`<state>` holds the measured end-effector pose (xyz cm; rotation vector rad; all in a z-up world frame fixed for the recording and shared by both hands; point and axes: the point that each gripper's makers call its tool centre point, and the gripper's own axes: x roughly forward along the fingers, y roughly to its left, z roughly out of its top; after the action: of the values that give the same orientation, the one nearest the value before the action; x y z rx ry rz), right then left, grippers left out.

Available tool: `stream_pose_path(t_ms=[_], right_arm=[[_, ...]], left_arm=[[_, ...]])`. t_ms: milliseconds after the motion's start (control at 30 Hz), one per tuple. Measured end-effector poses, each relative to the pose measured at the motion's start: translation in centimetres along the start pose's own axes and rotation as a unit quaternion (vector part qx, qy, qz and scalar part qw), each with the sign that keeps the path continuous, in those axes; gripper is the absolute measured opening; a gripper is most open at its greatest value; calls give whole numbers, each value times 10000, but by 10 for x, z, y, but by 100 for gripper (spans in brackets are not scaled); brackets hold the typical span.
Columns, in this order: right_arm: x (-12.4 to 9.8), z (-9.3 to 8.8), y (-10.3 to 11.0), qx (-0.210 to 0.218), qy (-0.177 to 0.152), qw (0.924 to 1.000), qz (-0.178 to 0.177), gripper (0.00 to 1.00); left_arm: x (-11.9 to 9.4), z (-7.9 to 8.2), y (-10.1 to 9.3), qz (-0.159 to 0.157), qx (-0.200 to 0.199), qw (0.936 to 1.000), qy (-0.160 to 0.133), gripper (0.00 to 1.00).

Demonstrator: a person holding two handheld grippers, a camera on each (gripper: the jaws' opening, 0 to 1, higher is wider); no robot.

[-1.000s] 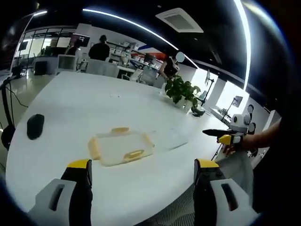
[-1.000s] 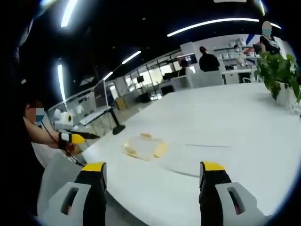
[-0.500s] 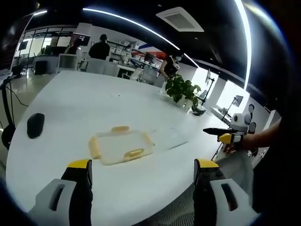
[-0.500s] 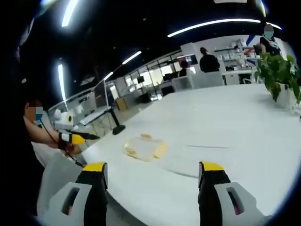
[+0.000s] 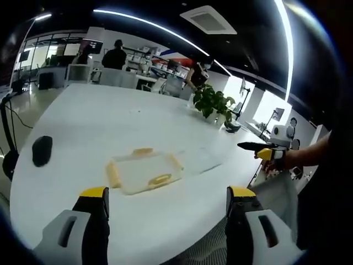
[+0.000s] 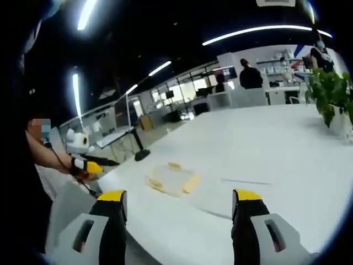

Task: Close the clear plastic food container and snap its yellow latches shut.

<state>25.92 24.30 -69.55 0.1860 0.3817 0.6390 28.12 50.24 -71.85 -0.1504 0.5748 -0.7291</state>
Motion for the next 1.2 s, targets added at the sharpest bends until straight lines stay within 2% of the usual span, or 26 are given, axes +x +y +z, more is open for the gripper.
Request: stream_pose_path(t_ms=[367, 667, 1200], right_arm=[[11, 3, 5, -66, 34, 9999, 105, 78], [23, 13, 8, -146, 20, 9997, 211, 77], [49, 19, 15, -356, 152, 9980, 501, 75]], left_arm=[[4, 6, 6, -28, 57, 10000, -14, 87], [8, 11, 9, -67, 109, 9999, -12, 86], [16, 15, 34, -204, 404, 9986, 255, 84]])
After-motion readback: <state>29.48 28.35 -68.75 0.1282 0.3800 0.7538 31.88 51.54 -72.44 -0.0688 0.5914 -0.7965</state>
